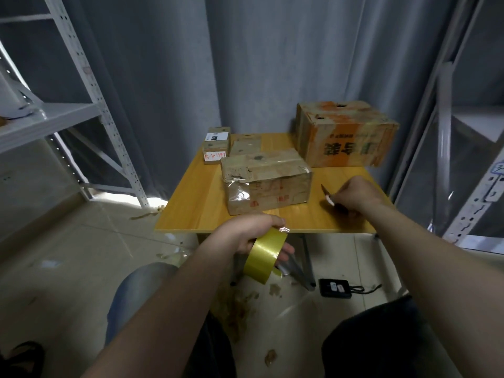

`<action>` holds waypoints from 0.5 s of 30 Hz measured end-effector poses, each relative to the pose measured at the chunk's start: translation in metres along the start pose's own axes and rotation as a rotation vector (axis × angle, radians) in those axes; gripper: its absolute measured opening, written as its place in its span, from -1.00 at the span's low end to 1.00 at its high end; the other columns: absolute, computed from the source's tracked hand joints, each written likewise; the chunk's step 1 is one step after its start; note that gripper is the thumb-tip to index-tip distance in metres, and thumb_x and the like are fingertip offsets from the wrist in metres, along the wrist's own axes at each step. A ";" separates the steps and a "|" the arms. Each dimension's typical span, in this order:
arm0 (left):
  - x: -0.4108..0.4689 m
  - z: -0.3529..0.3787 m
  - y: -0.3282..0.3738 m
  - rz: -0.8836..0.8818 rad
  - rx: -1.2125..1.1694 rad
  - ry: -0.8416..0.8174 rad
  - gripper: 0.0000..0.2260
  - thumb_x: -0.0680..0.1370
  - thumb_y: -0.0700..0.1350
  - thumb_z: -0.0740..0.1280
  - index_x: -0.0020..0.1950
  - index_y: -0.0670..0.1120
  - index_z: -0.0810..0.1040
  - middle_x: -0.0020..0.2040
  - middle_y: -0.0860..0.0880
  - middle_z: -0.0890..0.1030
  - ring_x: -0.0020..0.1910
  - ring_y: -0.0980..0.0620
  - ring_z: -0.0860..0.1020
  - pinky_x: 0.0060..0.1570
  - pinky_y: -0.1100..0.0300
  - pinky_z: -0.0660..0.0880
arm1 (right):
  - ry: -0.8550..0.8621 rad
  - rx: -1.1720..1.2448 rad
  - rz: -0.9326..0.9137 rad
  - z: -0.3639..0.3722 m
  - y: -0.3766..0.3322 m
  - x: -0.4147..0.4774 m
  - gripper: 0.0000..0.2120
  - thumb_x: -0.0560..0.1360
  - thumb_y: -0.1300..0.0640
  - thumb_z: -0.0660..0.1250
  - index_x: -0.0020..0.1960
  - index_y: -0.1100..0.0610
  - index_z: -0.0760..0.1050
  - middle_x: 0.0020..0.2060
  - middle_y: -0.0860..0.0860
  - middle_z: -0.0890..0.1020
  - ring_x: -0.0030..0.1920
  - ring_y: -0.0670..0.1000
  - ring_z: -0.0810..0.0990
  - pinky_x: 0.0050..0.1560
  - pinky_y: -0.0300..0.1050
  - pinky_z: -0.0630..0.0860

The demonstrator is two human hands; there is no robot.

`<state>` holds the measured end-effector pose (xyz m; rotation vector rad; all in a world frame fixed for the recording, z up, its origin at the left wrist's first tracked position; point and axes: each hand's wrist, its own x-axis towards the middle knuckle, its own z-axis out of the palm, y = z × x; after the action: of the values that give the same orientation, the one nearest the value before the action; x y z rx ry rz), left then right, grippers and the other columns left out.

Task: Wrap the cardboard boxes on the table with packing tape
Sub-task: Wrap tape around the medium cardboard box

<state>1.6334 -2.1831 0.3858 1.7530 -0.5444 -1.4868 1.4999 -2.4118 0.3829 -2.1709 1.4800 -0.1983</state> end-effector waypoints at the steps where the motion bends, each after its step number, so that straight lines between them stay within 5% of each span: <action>1: 0.000 -0.001 0.001 0.005 0.000 0.002 -0.72 0.74 0.04 0.20 0.21 -0.18 0.45 -0.05 -0.23 0.75 -0.24 -0.15 0.74 -0.29 0.05 0.69 | -0.028 -0.078 0.009 -0.002 -0.004 -0.002 -0.66 0.48 -0.11 0.54 -0.15 0.20 0.68 -0.28 0.13 0.72 -0.28 0.15 0.72 -0.13 0.08 0.72; 4: -0.002 -0.006 0.005 0.018 0.019 0.014 -0.70 0.74 0.05 0.20 0.24 -0.18 0.45 -0.01 -0.22 0.75 -0.21 -0.14 0.74 -0.18 0.02 0.69 | 0.136 -0.199 -0.062 -0.008 -0.027 -0.005 -0.76 0.55 -0.05 0.42 -0.10 0.13 0.62 -0.17 0.12 0.69 -0.17 0.16 0.65 -0.17 0.02 0.61; 8: -0.005 -0.011 0.002 0.021 0.009 0.009 -0.72 0.74 0.06 0.20 0.21 -0.16 0.46 0.05 -0.24 0.73 -0.21 -0.14 0.72 -0.20 0.05 0.67 | 0.419 0.052 -0.501 0.000 -0.079 -0.017 -0.76 0.64 -0.12 0.31 0.12 0.02 0.62 -0.04 -0.02 0.67 -0.05 0.06 0.63 -0.05 0.03 0.60; 11: -0.005 -0.013 -0.004 0.012 -0.016 -0.012 -0.75 0.73 0.03 0.21 0.17 -0.16 0.45 -0.07 -0.25 0.74 -0.27 -0.17 0.71 -0.21 0.05 0.66 | 0.374 0.094 -0.827 0.014 -0.129 -0.030 -0.74 0.65 -0.16 0.30 0.10 0.00 0.62 -0.03 -0.06 0.62 -0.03 -0.02 0.55 -0.05 -0.09 0.43; 15: -0.005 -0.021 -0.007 0.039 -0.016 -0.046 -0.77 0.74 0.04 0.19 0.13 -0.12 0.46 -0.06 -0.23 0.74 -0.32 -0.14 0.70 -0.18 0.05 0.63 | 0.181 0.009 -1.058 0.039 -0.181 -0.038 -0.61 0.70 -0.16 0.18 0.16 0.11 0.61 0.12 0.07 0.64 0.19 0.13 0.51 0.16 0.04 0.42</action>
<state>1.6515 -2.1695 0.3845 1.6901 -0.5856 -1.5037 1.6498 -2.3139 0.4418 -2.7582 0.2512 -0.7529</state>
